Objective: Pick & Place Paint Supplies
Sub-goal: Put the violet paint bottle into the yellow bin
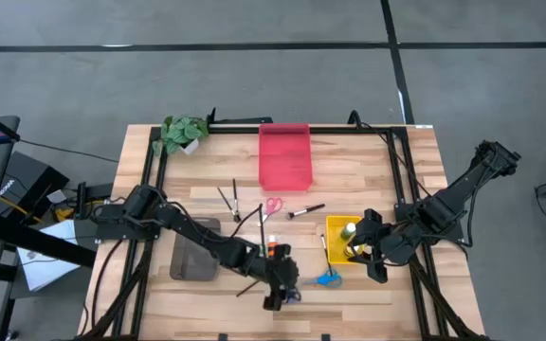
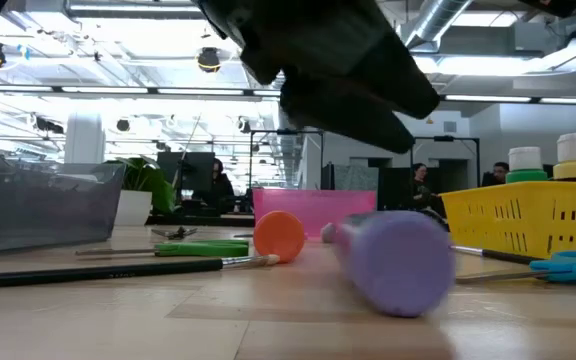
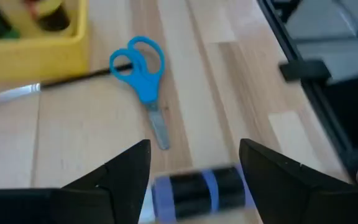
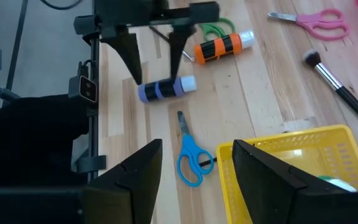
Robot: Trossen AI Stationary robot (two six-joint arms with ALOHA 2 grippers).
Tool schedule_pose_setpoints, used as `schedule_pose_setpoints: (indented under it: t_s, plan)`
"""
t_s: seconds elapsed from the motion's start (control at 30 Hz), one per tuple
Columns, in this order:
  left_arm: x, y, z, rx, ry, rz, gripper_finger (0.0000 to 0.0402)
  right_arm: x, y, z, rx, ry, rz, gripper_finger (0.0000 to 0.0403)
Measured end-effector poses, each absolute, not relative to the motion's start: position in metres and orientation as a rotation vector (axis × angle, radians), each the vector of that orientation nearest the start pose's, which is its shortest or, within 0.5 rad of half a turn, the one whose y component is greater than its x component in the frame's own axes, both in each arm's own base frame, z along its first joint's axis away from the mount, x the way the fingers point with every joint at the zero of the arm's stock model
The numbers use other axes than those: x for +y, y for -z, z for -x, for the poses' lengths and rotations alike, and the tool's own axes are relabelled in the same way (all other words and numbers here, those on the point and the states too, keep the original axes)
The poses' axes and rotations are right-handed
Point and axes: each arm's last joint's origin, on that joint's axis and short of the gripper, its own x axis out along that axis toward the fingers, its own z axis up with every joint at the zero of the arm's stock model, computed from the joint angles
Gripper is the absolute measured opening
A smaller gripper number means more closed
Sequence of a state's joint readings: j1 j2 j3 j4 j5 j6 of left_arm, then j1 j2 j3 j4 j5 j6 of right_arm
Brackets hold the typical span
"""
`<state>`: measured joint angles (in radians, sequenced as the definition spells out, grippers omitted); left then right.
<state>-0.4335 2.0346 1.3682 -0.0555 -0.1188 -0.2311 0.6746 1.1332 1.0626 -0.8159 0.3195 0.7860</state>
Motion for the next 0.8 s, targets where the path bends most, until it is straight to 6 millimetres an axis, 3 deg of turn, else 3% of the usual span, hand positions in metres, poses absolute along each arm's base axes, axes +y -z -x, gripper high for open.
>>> schedule_pose_setpoints:
  t_s: [0.2, 0.43, 0.57, 0.8]
  plan:
    - [-0.183, -0.169, -0.397, 0.809, 0.088, 0.369, 0.0241, 0.129, -0.313, -0.176, 0.833, -0.015, -0.326, 0.0191]
    - [-0.178, -0.186, -0.369, 1.002, -0.062, 0.484, 0.0241, 0.130, -0.314, -0.177, 0.820, -0.024, -0.346, 0.0191]
    - [-0.173, -0.196, -0.361, 1.024, -0.157, 0.566, 0.0241, 0.132, -0.314, -0.176, 0.825, -0.033, -0.344, 0.0191]
    - [-0.175, -0.170, -0.367, 1.143, -0.218, 0.768, 0.0241, 0.132, -0.314, -0.176, 0.836, -0.052, -0.353, 0.0191]
